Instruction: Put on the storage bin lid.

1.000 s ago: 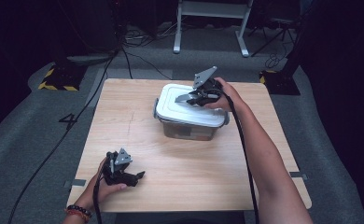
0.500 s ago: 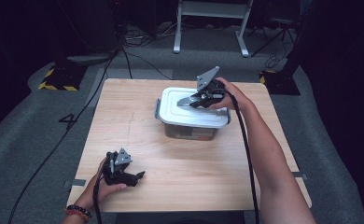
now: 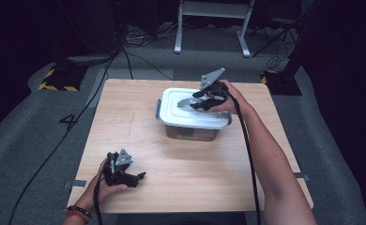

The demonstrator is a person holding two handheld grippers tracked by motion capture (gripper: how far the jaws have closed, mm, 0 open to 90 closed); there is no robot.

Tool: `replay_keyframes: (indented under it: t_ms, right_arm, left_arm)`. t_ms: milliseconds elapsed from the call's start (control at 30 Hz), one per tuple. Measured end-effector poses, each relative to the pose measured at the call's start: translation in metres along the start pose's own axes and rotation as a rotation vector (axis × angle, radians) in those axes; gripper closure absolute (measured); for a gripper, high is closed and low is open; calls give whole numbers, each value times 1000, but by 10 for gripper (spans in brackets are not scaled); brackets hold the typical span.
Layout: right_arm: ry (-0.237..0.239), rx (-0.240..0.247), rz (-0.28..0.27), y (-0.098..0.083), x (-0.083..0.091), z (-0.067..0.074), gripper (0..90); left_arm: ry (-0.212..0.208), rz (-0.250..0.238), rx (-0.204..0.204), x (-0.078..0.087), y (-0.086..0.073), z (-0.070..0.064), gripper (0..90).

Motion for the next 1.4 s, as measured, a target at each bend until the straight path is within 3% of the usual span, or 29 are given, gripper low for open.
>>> replay_keyframes:
  t_ms: [133, 267, 433, 500, 833, 1200, 1233, 1400]
  right_arm:
    - [-29, -55, -56, 0, 9, 3, 425]
    - [-102, -113, -85, -4, 28, 10, 307]
    - [-117, -148, -125, -13, 48, 16, 287]
    - [-146, -165, -129, -24, 62, 23, 277]
    - [-203, -190, -120, -57, 92, 48, 266]
    - [-229, -187, -105, -96, 99, 80, 264]
    - [-225, -199, -100, -106, 98, 88, 265]
    - [-238, -200, -73, -119, 95, 95, 265]
  left_arm:
    - [-1, 0, -1, 0, 0, 0, 120]
    - [-5, 1, -9, 0, 0, 1, 119]
    - [-7, 0, -8, -1, 1, 1, 118]
    - [-10, -2, -6, -1, 1, 0, 117]
    - [-12, 4, -25, -3, 3, 2, 109]
    - [-18, 3, -23, -3, 4, 1, 108]
    - [-18, 3, -23, -3, 4, 1, 108]
    - [-18, 3, -23, -3, 4, 1, 108]
Point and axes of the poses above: each handheld gripper's, and its own axes: x roughly backward along the jaws, y roughly out of its top, z roughly to its left, the point moved 6 cm from there along -x, roughly forward along the jaws, and after that the axes turned 3 degrees about z, right-handed, at the moved point
